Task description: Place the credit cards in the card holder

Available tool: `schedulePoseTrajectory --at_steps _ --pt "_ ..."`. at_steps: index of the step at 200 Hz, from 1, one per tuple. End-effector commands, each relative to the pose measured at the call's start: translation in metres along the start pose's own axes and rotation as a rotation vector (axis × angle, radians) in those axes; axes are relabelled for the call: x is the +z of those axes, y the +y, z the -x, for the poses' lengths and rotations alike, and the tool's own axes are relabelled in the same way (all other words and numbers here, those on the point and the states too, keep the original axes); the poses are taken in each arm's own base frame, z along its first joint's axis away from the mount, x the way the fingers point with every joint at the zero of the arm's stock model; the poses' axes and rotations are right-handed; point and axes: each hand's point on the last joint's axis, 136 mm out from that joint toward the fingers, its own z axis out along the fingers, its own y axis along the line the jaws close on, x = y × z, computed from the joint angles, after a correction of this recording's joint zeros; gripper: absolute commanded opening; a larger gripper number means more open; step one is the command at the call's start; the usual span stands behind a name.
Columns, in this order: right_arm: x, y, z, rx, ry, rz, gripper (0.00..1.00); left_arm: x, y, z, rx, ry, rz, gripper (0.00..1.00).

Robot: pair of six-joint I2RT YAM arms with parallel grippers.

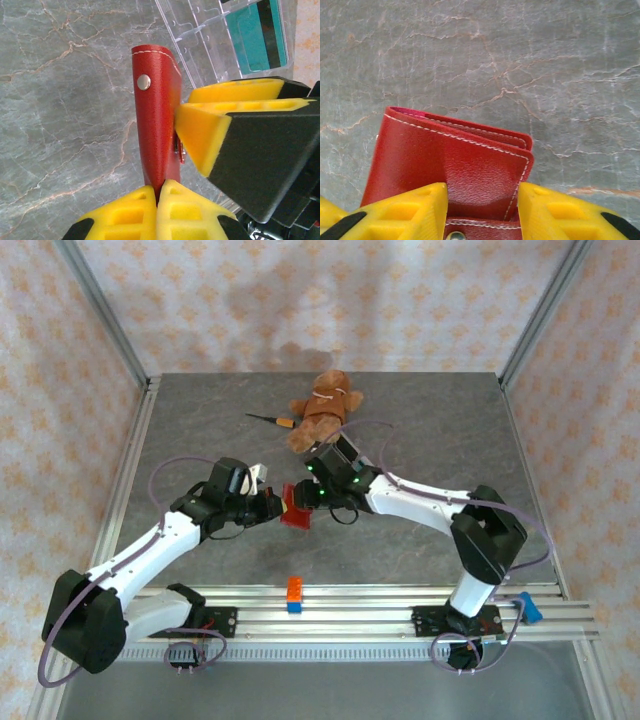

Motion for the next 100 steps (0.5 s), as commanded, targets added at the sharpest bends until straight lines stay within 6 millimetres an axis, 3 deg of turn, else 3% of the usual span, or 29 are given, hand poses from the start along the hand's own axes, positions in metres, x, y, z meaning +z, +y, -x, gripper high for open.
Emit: schedulePoseTrajectory --at_steps 1,49,100 --pt "0.003 0.007 0.004 -0.005 -0.015 -0.007 0.42 -0.005 -0.013 0.003 0.007 -0.013 -0.05 0.0" --pt "0.009 0.005 -0.017 -0.024 0.034 -0.039 0.42 -0.004 -0.012 0.008 0.007 -0.039 -0.038 0.0" --pt "0.0 0.012 -0.027 0.0 0.049 0.014 0.42 0.003 0.002 0.011 -0.008 -0.048 0.015 0.0"
